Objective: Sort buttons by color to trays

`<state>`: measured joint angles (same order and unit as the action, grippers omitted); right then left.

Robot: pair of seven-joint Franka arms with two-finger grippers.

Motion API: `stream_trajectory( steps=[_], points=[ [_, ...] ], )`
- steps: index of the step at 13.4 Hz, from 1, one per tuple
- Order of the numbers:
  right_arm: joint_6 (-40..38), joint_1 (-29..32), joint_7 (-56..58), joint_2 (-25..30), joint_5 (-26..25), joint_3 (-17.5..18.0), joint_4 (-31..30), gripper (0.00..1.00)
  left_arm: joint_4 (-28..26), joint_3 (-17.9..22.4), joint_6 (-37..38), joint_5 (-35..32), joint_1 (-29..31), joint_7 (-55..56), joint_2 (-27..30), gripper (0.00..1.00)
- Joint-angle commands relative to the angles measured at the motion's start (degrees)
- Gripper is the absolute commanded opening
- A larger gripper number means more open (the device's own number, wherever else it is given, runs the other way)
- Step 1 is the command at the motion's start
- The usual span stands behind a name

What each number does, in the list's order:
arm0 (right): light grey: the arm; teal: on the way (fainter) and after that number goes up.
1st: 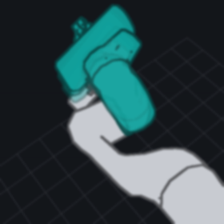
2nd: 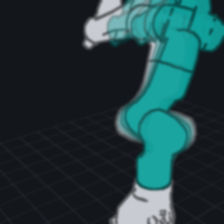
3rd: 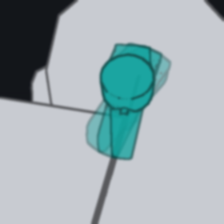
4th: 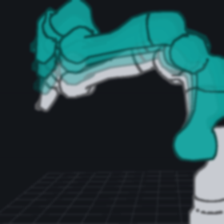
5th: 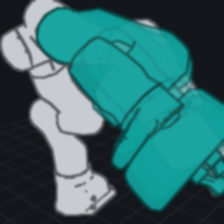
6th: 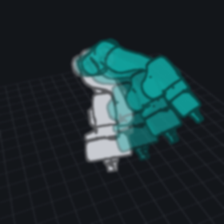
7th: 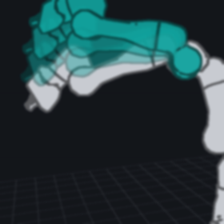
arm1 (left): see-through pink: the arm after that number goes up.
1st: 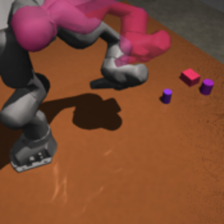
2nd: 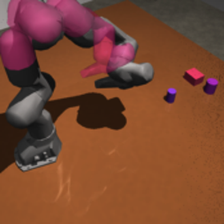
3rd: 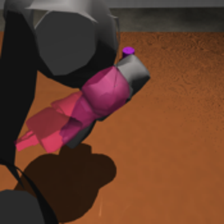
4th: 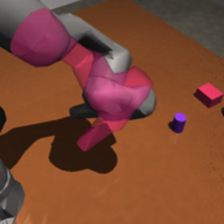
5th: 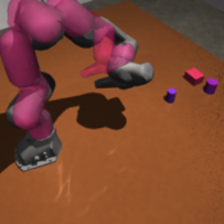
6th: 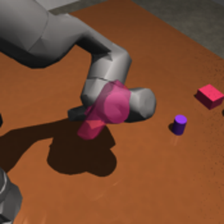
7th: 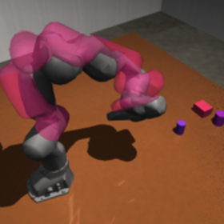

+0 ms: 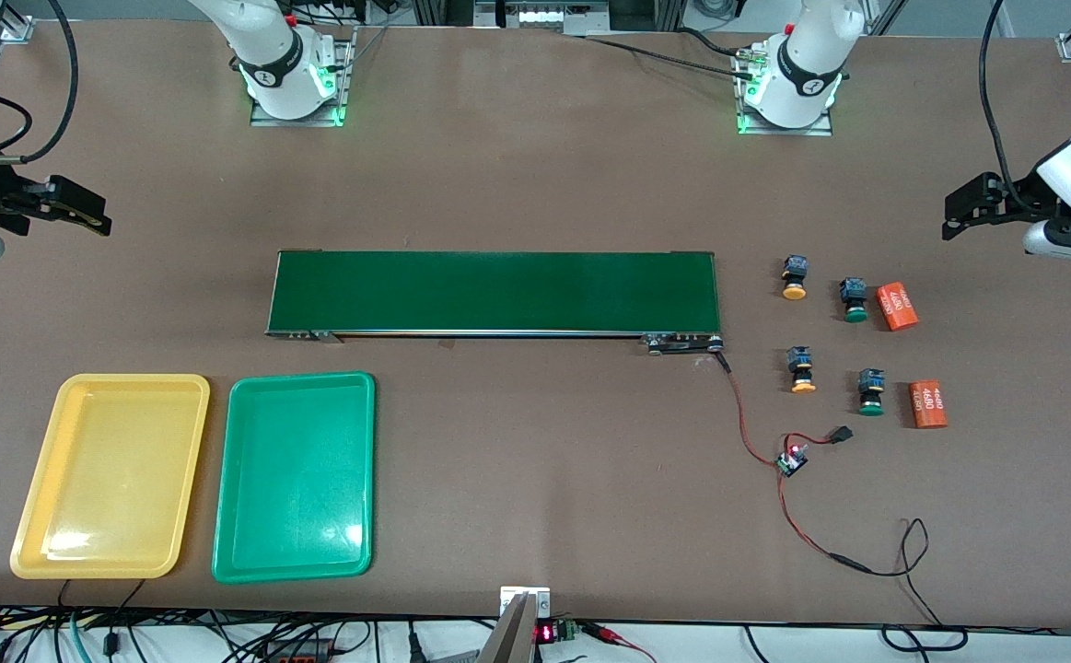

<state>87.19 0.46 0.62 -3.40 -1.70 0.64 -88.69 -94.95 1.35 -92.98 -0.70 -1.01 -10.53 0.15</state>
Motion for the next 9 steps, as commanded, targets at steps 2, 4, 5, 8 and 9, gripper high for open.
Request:
stream_trajectory(
  steps=[2,4,5,8,9],
  points=[
    [0.00,-0.11,0.08,-0.12,0.65,-0.11,0.36,1.00,2.32,0.41,1.75,0.52,-0.05,-0.28,-1.12,1.00],
    [-0.18,-0.11,0.08,-0.12,0.65,-0.11,0.36,1.00,2.32,0.32,2.97,0.52,-0.13,-0.19,-1.12,1.00],
    [-0.09,-0.11,0.17,-0.12,0.65,-0.11,0.36,1.00,2.32,0.32,3.42,0.52,-0.22,-0.02,-1.30,1.00],
    [0.00,-0.28,-0.01,-0.12,0.65,-0.11,0.36,1.00,2.23,0.41,6.22,0.52,-0.05,-0.02,-2.09,1.00],
    [0.08,-0.28,0.08,-0.12,0.56,-0.02,0.36,1.00,2.32,0.32,7.28,0.61,0.48,-0.19,-2.35,1.00]
  ],
)
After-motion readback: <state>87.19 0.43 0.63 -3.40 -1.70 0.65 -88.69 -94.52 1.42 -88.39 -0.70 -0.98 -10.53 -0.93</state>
